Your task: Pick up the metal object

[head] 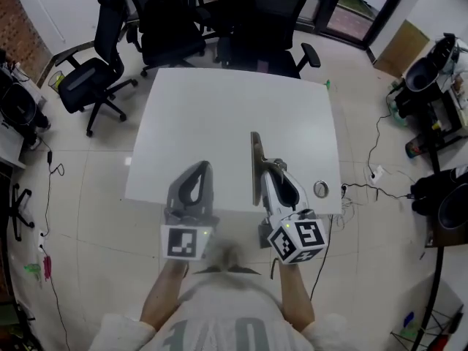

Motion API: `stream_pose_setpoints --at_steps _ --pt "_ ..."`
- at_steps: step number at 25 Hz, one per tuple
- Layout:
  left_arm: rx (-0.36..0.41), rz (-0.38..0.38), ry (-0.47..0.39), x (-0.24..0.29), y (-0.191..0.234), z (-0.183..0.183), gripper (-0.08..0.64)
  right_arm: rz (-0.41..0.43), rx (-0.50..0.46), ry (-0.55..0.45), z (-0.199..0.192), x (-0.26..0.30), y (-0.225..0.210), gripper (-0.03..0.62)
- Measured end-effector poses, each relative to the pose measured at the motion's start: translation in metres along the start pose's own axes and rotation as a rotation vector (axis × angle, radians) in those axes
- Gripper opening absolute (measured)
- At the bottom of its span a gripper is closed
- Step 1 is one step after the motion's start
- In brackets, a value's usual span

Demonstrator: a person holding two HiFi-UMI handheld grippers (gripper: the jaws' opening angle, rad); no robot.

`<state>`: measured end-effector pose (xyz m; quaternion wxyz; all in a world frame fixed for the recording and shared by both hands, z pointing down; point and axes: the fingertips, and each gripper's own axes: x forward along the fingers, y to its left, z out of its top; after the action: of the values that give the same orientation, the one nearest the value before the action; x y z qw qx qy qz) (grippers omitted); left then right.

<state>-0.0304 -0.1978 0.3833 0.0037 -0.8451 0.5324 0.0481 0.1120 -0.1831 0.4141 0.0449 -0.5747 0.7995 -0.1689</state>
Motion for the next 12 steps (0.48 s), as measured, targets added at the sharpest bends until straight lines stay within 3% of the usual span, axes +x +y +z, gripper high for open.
stream_pose_setpoints --at_steps 3,7,8,12 --pt "-0.022 -0.040 0.004 -0.001 -0.007 0.001 0.002 -0.018 0.033 -0.013 -0.005 -0.015 -0.002 0.098" --pt "-0.134 -0.088 0.006 0.001 -0.010 -0.005 0.002 -0.029 0.054 -0.026 -0.004 -0.024 0.000 0.097" --pt "-0.126 -0.083 -0.001 0.001 -0.010 -0.003 0.002 -0.028 0.053 -0.032 -0.003 -0.025 0.002 0.097" --pt "0.062 -0.084 -0.034 -0.010 -0.028 0.011 0.002 -0.023 0.052 -0.035 -0.002 -0.027 0.012 0.098"
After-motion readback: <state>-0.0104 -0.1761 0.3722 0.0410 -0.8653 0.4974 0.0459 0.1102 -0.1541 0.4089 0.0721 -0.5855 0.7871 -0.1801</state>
